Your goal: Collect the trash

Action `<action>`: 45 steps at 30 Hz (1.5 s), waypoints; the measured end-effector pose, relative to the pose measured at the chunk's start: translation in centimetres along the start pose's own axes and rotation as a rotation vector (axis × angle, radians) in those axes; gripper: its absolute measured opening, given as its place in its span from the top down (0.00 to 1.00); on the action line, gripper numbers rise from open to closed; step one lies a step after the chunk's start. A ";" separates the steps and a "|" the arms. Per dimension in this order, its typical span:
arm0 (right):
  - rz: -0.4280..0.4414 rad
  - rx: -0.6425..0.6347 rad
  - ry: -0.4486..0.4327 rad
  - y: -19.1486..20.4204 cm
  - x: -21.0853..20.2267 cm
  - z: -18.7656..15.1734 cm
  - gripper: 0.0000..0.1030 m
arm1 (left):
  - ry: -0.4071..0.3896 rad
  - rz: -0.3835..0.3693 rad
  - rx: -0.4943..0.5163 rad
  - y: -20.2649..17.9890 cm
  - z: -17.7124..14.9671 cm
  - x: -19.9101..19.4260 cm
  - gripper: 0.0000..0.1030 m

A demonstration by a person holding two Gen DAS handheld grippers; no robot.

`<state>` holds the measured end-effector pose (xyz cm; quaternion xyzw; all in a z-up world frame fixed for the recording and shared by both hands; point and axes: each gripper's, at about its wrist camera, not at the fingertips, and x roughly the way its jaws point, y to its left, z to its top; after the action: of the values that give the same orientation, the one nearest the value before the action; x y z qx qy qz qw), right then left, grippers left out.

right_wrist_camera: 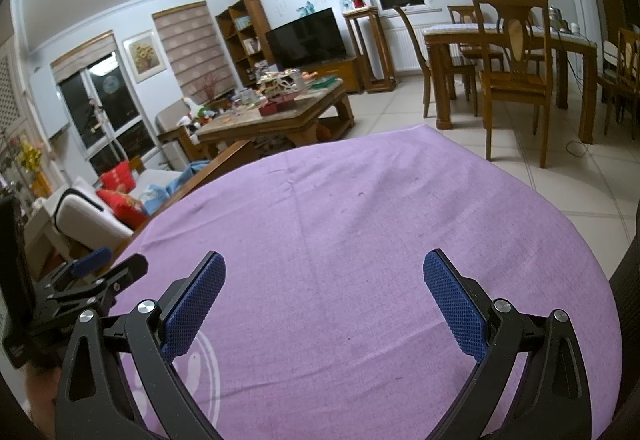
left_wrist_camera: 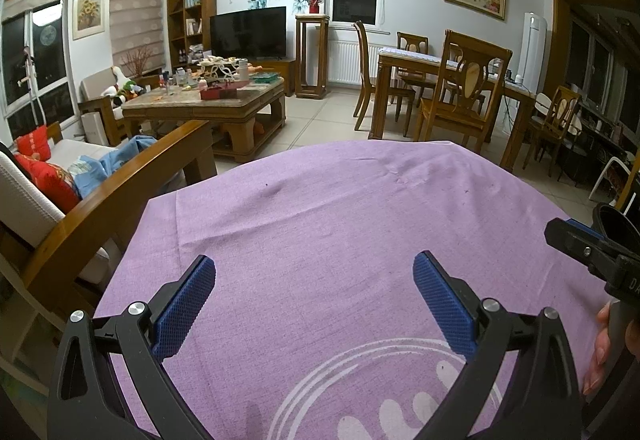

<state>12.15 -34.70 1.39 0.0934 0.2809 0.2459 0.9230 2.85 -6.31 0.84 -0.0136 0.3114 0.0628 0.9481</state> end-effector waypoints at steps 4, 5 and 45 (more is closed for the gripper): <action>0.000 0.000 0.000 0.0 -0.1 0.1 0.05 | 0.000 0.000 0.001 0.0 0.1 0.0 0.05; 0.000 0.000 0.001 0.0 -0.1 0.1 0.05 | 0.000 0.000 0.001 0.0 0.1 0.0 0.05; 0.002 0.004 0.006 -0.4 -0.5 1.2 0.05 | -0.009 -0.012 -0.021 -1.7 -0.6 -1.9 0.05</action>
<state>12.63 -35.38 2.55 0.0949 0.2842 0.2465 0.9217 1.18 -8.20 1.47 -0.0255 0.3062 0.0603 0.9497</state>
